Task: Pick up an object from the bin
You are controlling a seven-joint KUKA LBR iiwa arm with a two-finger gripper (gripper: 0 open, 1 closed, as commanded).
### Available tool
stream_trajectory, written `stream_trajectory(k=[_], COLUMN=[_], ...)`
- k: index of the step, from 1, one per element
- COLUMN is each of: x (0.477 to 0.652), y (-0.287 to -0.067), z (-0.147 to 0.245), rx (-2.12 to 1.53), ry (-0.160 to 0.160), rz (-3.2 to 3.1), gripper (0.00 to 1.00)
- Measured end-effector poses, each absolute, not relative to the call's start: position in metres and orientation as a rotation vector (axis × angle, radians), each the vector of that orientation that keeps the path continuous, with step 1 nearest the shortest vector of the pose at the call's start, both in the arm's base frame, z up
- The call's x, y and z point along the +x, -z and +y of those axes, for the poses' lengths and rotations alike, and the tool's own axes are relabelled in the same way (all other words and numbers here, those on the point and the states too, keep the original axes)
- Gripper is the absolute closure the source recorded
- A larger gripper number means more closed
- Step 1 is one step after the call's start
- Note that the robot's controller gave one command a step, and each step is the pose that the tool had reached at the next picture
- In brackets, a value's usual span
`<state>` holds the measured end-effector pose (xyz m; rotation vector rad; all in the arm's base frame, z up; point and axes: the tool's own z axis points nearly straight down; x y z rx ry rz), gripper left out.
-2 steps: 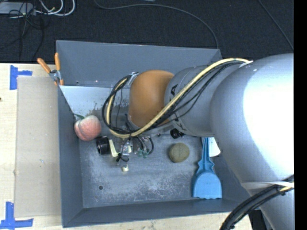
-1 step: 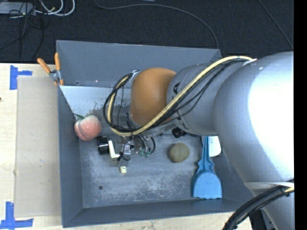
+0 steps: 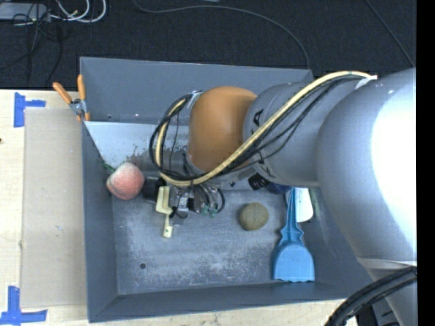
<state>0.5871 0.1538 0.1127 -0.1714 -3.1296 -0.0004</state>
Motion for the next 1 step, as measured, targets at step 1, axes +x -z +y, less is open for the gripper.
stream_trajectory(k=[1], x=[0.5891], y=[-0.1361], z=[0.1545], rx=[-0.172], ry=[0.005], rz=[-3.139], gripper=[1.00])
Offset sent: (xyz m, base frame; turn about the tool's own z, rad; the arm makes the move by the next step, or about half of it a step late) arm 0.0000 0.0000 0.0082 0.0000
